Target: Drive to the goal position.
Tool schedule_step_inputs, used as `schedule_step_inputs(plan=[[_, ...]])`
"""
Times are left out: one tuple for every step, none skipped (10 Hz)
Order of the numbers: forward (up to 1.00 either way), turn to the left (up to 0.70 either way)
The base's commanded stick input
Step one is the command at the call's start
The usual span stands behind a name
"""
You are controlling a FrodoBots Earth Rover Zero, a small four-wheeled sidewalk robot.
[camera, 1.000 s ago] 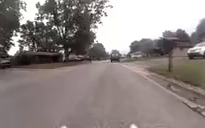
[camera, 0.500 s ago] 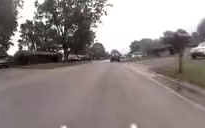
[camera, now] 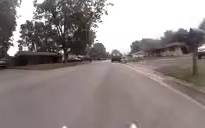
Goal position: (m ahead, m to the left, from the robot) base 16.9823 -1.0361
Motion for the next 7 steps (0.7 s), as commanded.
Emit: schedule_step_inputs(plan=[[1.0,0.0],[1.0,0.0],[1.0,0.0],[1.0,0.0],[1.0,0.0],[1.0,0.0],[1.0,0.0]])
